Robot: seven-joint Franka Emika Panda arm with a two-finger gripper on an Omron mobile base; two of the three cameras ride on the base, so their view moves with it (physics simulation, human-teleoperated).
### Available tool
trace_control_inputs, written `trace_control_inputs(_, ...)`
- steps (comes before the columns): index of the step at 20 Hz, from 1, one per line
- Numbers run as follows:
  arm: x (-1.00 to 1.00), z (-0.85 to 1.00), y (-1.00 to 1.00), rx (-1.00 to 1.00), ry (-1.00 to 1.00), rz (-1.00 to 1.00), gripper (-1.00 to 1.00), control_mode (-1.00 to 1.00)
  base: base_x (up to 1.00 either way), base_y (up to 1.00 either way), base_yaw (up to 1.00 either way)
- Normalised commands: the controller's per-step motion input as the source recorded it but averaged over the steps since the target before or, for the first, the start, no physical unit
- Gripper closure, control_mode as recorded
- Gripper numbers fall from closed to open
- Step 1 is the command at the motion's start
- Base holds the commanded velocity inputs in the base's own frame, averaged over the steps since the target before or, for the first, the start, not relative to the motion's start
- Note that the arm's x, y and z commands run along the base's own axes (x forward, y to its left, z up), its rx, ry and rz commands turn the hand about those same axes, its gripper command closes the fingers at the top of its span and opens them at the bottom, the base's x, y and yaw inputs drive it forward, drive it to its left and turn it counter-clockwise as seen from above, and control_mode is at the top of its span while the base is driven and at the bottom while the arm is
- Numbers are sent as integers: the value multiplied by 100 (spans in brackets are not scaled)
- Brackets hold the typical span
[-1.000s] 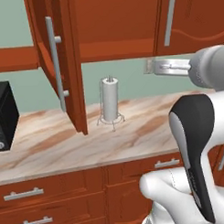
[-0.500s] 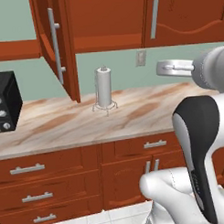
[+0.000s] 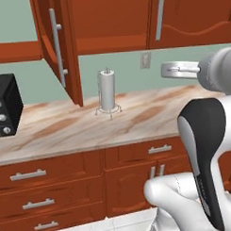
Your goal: Close all open cabinet doors.
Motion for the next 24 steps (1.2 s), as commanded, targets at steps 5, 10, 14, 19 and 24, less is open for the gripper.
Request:
trace_control_inputs(5, 0, 0, 0, 0, 0, 0, -100, 100, 51, 0, 0)
trace_control_inputs(10, 0, 0, 0, 0, 0, 0, -100, 100, 61, 0, 0)
trace_control_inputs(14, 0, 0, 0, 0, 0, 0, -100, 100, 52, 0, 0)
trace_control_inputs(19, -4, 0, -2, 0, 0, 0, -100, -100, 2, 0, 0)
trace_control_inputs(24, -45, 0, -3, 0, -3, 0, -100, -100, 0, 0, 0)
